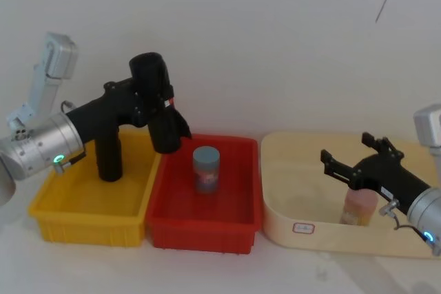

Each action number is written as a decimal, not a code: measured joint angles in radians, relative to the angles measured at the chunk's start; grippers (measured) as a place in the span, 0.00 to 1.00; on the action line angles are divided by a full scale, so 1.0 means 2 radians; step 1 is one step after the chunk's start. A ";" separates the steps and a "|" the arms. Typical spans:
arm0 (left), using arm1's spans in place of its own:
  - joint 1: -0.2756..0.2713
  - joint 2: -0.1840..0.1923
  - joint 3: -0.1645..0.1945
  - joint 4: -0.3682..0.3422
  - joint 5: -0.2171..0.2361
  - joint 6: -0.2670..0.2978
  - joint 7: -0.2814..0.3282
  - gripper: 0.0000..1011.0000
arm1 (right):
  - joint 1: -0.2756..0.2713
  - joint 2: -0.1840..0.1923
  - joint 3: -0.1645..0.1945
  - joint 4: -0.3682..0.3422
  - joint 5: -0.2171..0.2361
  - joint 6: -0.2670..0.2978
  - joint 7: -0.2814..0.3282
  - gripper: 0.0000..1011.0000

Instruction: Pick up the garbage bag with the one hand and transfer it to the other hand.

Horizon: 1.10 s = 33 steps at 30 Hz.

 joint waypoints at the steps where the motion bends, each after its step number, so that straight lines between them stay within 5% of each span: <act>1: -0.002 -0.001 0.001 0.002 0.000 -0.001 -0.001 0.42 | 0.001 0.001 0.000 -0.001 0.002 -0.003 0.005 0.99; 21: -0.057 -0.043 0.034 0.073 -0.007 -0.018 -0.045 0.42 | 0.031 0.026 -0.036 -0.011 0.038 -0.044 0.129 0.99; 33: -0.070 -0.059 0.051 0.085 -0.018 -0.016 -0.077 0.42 | 0.044 0.029 -0.062 -0.015 0.047 -0.051 0.172 0.99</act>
